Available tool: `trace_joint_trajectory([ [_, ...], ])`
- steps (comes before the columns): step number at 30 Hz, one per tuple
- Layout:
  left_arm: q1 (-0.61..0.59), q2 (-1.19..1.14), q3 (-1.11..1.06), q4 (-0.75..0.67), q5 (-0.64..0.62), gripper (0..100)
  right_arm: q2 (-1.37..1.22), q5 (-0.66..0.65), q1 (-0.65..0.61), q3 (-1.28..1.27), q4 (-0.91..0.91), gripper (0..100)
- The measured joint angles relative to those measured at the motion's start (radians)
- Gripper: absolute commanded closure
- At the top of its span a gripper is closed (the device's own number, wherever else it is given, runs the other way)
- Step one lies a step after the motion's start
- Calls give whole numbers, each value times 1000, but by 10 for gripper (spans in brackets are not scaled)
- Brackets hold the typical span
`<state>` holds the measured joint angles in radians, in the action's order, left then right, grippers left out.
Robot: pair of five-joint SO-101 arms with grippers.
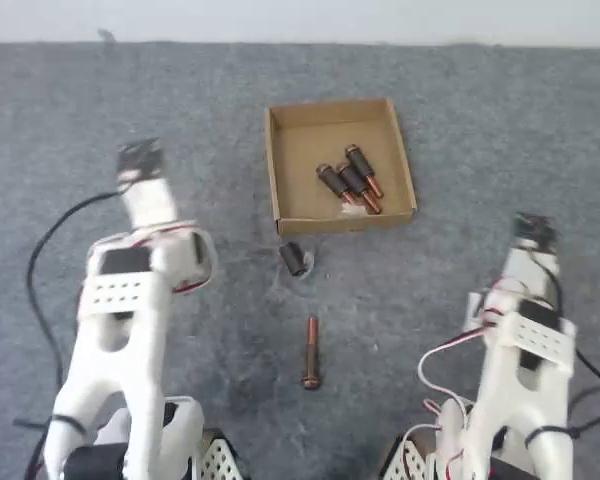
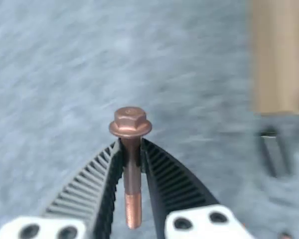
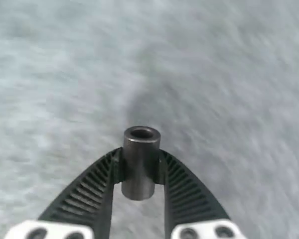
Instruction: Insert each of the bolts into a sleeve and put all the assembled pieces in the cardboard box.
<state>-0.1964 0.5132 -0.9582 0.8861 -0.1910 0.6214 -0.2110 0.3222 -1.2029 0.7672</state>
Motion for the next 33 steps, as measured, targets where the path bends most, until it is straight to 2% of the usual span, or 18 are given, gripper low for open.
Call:
trace_joint_trajectory([
  [4, -153, 6, -87, -9, 2, 989, 0, 0, -124, 15, -115, 990],
  [9, -235, 12, -160, -18, 3, 989, 0, 0, -204, 25, -362, 989],
  [14, -244, 12, -212, -104, 3, 989, 0, 0, -275, 25, -601, 990],
  [24, -244, 12, -212, -120, 23, 989, -26, 0, -388, 25, -947, 991],
  [27, -242, 12, -212, -120, 54, 989, -133, 0, -423, 25, -1099, 991],
  [33, -242, 12, -212, -120, 64, 989, -463, 0, -454, 98, -1516, 991],
])
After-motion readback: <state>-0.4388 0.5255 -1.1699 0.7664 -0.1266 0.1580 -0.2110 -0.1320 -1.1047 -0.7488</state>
